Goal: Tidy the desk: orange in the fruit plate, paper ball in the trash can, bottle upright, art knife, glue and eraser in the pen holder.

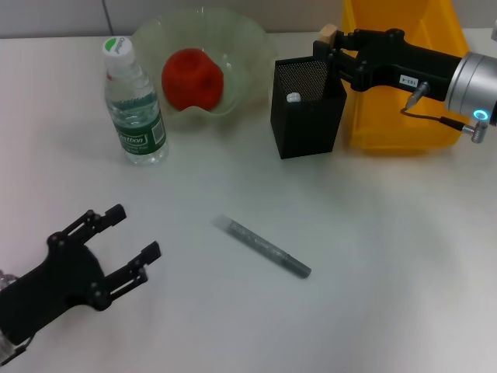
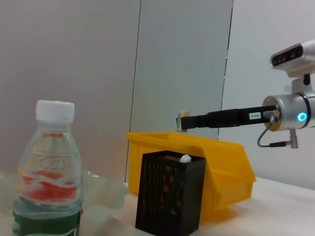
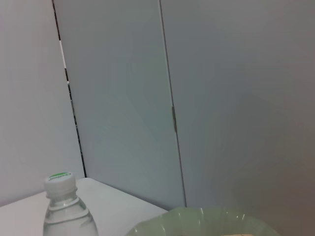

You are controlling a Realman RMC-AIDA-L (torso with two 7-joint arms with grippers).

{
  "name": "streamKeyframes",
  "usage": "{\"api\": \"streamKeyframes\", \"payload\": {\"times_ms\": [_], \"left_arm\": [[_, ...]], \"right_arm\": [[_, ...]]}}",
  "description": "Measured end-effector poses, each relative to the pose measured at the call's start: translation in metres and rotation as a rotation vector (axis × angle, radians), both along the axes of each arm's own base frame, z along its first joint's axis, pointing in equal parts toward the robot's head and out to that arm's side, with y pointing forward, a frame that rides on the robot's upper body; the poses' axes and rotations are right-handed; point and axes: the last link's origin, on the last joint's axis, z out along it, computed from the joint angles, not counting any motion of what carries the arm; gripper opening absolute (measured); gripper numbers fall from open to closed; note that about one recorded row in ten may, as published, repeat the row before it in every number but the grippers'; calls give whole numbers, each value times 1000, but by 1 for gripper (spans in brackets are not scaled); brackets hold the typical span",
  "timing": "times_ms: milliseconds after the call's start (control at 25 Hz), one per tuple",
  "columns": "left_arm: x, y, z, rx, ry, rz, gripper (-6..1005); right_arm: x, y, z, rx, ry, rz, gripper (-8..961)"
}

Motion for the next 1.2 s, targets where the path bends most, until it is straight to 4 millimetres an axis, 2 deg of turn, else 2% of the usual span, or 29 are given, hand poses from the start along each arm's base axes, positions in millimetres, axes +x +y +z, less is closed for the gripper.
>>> {"api": "streamKeyframes", "payload": {"times_ms": [520,1200], "left_arm": [[-17,-28,21,-67,42,-39,785],[-19,-30,23,-58,42,-31,785]], "right_arm": [[-3,3,-3,-12,-28,4,365],[-3,2,-7,-31,-51,2,377]]}}
